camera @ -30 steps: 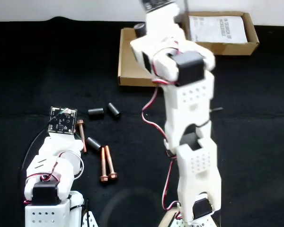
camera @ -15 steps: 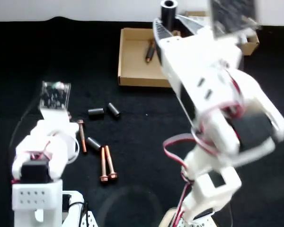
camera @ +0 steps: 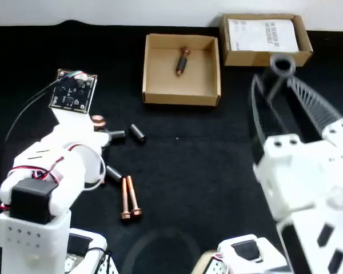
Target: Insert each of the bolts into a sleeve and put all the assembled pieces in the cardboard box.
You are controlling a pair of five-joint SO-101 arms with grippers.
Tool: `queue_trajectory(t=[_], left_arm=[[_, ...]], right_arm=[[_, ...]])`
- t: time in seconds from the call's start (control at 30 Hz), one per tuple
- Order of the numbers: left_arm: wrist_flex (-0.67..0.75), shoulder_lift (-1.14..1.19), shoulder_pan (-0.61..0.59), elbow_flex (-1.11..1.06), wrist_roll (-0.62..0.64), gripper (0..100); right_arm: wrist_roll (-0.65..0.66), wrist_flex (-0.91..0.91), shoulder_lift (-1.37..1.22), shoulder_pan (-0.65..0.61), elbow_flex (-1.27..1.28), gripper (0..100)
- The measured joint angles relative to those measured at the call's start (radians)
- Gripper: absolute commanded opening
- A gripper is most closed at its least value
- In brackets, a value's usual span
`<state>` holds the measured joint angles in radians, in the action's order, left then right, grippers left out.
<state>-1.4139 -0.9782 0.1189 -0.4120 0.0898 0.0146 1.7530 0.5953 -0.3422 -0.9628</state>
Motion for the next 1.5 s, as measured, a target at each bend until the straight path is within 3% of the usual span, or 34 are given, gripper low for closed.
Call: queue_trajectory(t=[0.3, 0.57, 0.8, 0.93, 1.17, 1.5], left_arm=[[-0.112, 0.078, 0.158, 0.236, 0.006, 1], [-0.098, 0.084, 0.288, 0.261, 0.006, 1], [0.161, 0.034, 0.222, 0.107, 0.008, 1], [0.422, -0.081, 0.181, -0.1, 0.006, 1], [0.842, -0.334, 0.221, -0.529, 0.006, 1], [1.017, -0.377, 0.313, -0.715, 0.094, 1]], right_arm=[[0.0, -0.058, 0.419, -0.003, 0.864, 0.6], [0.0, -0.446, 0.718, -0.002, 1.653, 0.6], [0.0, -0.881, 0.881, -0.023, 2.113, 0.6], [0.0, -1.068, 0.942, -0.086, 2.26, 0.6], [0.0, -1.261, 1.005, -0.164, 2.407, 0.6], [0.0, -1.433, 1.008, -0.164, 2.582, 0.6]])
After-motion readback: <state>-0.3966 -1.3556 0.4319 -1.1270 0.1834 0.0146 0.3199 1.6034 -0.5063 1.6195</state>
